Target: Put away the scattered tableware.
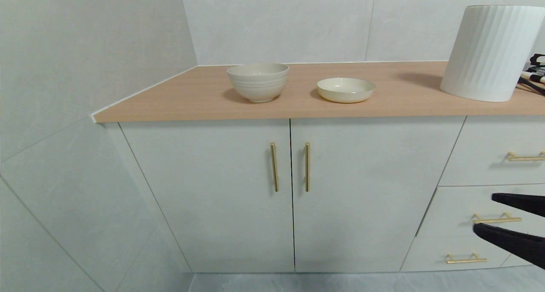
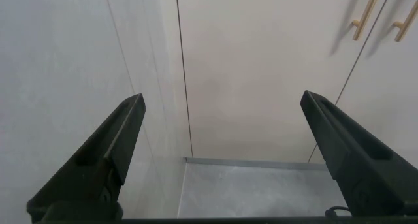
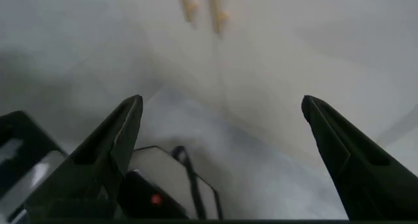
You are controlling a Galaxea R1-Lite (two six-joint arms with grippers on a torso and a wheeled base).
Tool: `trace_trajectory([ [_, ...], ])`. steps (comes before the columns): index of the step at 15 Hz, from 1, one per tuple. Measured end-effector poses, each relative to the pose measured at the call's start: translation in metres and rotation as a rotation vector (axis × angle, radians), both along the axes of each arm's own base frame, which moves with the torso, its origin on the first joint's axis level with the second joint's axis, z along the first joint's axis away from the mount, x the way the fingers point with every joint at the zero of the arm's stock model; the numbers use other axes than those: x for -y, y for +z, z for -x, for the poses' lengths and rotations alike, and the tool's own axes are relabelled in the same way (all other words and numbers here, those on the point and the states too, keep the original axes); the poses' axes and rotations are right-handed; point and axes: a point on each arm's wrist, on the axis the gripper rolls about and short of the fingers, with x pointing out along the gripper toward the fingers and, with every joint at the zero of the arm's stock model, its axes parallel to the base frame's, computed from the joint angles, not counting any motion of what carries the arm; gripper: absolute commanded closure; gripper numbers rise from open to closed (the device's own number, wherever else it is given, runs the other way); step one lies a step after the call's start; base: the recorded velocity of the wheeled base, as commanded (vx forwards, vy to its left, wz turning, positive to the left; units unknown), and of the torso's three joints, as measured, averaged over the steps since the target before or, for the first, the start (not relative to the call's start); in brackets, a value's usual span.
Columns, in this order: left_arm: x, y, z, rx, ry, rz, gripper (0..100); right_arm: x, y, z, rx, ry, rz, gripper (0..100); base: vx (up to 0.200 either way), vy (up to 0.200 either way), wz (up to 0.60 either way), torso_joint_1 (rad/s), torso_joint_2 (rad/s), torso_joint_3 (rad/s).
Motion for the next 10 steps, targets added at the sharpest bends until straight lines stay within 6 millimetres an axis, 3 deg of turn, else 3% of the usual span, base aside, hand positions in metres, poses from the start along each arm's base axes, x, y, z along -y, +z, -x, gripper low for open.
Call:
trace_trajectory([
  [5,0.0,0.0,0.0,0.0,0.0,0.0,0,-0.065,0.024,-0.086,-0.06,0.15,-0.094,0,0.0,0.0,0.0,0.0,0.0,0.0],
  [10,0.0,0.0,0.0,0.0,0.0,0.0,0,-0.119,0.008,-0.139,-0.142,0.227,-0.094,0,0.0,0.0,0.0,0.0,0.0,0.0],
])
